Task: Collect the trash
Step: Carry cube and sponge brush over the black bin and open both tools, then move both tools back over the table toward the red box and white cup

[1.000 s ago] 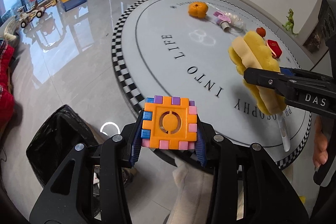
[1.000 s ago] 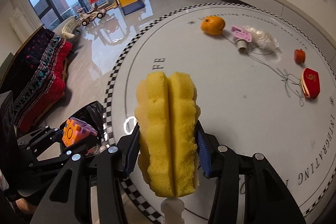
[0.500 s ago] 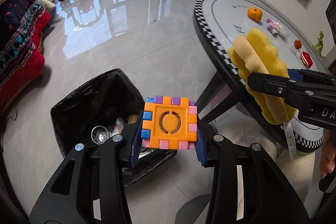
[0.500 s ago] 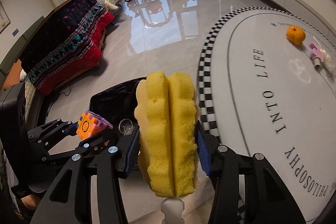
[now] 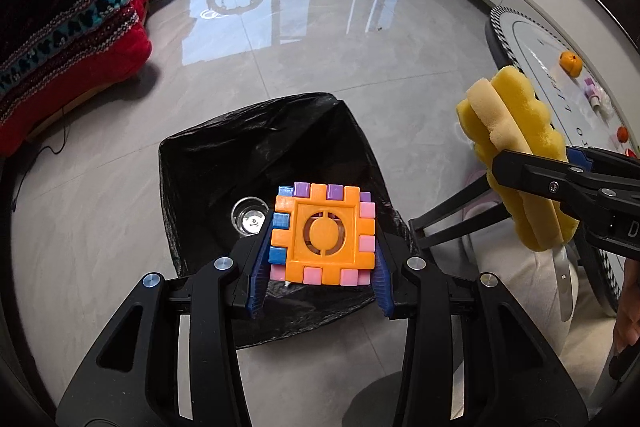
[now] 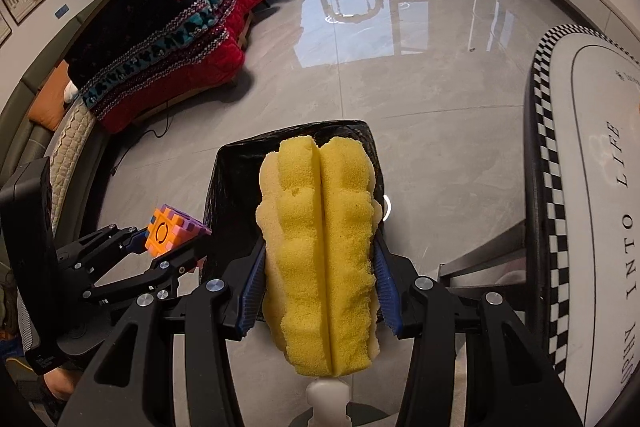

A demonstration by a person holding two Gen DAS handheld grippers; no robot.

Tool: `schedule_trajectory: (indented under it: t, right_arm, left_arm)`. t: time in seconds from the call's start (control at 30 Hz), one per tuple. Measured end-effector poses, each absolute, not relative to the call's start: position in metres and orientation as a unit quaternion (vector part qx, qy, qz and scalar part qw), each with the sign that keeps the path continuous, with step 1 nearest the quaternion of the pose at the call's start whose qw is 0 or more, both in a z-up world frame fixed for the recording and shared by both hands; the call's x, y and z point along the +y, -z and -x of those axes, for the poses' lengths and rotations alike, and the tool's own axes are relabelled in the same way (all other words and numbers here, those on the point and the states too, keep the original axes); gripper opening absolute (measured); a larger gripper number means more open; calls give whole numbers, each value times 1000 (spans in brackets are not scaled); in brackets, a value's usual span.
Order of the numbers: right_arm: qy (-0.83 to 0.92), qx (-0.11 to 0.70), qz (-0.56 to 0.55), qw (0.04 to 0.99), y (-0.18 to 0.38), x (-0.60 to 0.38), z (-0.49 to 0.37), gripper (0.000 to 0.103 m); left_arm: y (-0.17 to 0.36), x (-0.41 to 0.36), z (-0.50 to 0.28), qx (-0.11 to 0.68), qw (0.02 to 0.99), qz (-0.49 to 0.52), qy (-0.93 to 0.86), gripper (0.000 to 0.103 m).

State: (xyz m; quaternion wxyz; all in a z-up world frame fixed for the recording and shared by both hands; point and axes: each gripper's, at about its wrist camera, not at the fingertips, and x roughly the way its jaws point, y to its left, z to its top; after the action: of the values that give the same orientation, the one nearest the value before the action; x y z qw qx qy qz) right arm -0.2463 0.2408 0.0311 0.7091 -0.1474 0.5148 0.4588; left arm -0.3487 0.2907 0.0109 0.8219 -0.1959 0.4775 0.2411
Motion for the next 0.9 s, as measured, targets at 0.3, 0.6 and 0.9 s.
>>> schedule_trajectory:
  t: [0.3,0.6,0.9]
  right_arm:
    - [-452,512,165,712,-20,282,252,77]
    - [-455,515,146,712,-23,265,246,77]
    - [-452,511,118,722,-33,235,234,77]
  left_arm:
    - [-12,317,380,461,810,194,-305,97]
    - [-10,325,380,461,809,208,-300,97]
    - [-19,304,354,465,822,195,-266,97]
